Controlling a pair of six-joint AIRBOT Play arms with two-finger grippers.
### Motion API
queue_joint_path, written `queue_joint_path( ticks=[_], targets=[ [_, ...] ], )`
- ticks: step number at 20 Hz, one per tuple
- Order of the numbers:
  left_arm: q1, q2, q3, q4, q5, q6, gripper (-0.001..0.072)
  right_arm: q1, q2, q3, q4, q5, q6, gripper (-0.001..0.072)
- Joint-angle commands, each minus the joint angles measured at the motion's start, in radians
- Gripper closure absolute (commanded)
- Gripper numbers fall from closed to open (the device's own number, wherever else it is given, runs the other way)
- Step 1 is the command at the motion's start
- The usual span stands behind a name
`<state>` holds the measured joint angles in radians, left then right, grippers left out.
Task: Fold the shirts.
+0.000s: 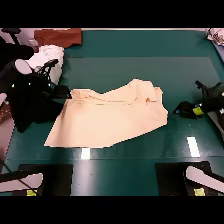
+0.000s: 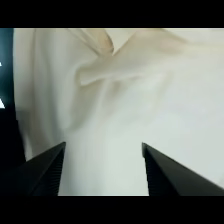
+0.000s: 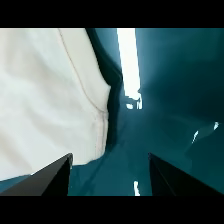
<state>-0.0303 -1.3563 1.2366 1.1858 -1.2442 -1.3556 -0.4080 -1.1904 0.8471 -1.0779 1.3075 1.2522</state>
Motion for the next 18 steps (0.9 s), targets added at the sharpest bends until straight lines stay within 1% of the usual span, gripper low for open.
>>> queue_joint_path(
  ticks=[1, 3, 5, 7, 10, 13, 17, 18],
  targets=[
    [0.03, 0.119, -0.161, 0.011, 0.008, 0.003, 0.0127, -0.069, 0.089, -0.116, 0.041, -0.018, -0.064, 0.0167],
    [0.058, 0.175, -0.231, 0.003, 0.035, 0.003, 0.0128, -0.071, 0.14, -0.165, 0.043, -0.07, -0.068, 0.0167],
    [0.068, 0.196, -0.243, 0.001, 0.032, 0.003, 0.0128, -0.071, 0.152, -0.198, 0.12, -0.083, -0.12, 0.0168],
    [0.068, 0.196, -0.243, -0.004, 0.024, 0.003, 0.0128, -0.071, 0.125, -0.208, 0.191, -0.098, -0.142, 0.0168],
    [0.069, 0.196, -0.243, 0.0, 0.018, 0.003, 0.0128, -0.063, 0.06, -0.207, 0.242, -0.126, -0.171, 0.0169],
    [0.068, 0.196, -0.246, -0.005, 0.019, 0.003, 0.0128, 0.01, -0.012, -0.206, 0.248, -0.151, -0.187, 0.0169],
    [0.068, 0.196, -0.32, -0.005, 0.017, 0.008, 0.0128, 0.138, -0.068, -0.206, 0.248, -0.253, -0.185, 0.0175],
    [0.068, 0.196, -0.336, -0.005, 0.017, 0.011, 0.0128, 0.16, -0.074, -0.206, 0.248, -0.273, -0.182, 0.0227]
  ],
)
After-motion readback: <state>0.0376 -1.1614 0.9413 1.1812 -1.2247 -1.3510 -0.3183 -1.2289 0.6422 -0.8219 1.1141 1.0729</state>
